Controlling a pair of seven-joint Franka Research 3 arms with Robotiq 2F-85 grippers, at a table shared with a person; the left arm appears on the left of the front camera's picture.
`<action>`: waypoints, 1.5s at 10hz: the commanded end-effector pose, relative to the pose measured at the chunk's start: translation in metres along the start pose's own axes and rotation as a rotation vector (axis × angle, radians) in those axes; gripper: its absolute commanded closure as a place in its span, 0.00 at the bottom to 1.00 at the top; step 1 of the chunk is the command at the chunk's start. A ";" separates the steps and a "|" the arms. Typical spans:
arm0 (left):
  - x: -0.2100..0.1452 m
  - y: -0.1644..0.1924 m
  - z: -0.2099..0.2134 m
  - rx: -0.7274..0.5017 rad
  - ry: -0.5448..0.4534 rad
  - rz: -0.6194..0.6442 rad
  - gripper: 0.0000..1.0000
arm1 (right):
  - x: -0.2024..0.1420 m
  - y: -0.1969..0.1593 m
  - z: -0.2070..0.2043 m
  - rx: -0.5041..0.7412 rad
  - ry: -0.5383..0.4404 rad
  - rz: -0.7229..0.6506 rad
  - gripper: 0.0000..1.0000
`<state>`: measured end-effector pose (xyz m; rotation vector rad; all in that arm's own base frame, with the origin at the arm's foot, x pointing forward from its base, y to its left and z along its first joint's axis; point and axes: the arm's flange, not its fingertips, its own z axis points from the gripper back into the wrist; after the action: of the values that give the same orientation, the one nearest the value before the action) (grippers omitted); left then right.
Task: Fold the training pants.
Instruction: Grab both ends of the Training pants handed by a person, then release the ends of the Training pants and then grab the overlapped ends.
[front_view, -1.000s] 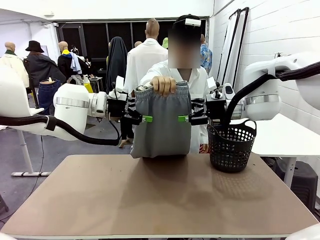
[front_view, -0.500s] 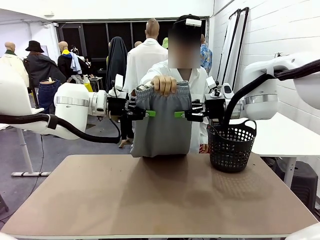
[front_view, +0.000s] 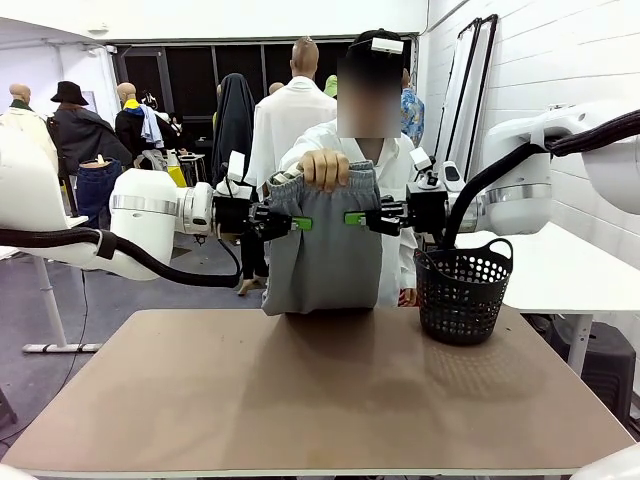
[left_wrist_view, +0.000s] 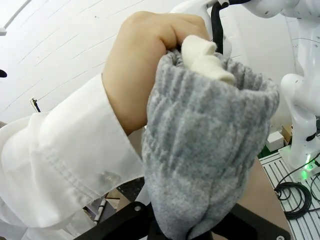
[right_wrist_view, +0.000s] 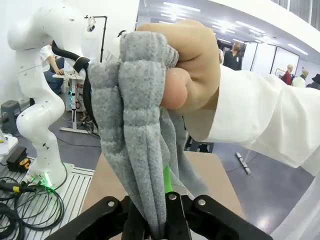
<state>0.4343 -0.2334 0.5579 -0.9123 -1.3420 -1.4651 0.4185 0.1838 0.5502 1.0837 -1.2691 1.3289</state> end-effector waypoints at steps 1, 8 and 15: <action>0.004 0.007 0.001 -0.009 -0.026 0.005 1.00 | 0.002 -0.009 -0.002 0.007 -0.020 -0.033 1.00; -0.001 0.002 0.001 -0.004 0.020 -0.014 1.00 | -0.007 -0.007 0.001 -0.008 0.003 -0.033 1.00; -0.001 0.002 0.001 -0.004 0.020 -0.014 1.00 | -0.007 -0.007 0.001 -0.008 0.003 -0.033 1.00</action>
<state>0.4410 -0.2335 0.5554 -0.8921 -1.3036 -1.4967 0.4285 0.1813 0.5431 1.0903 -1.2435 1.2998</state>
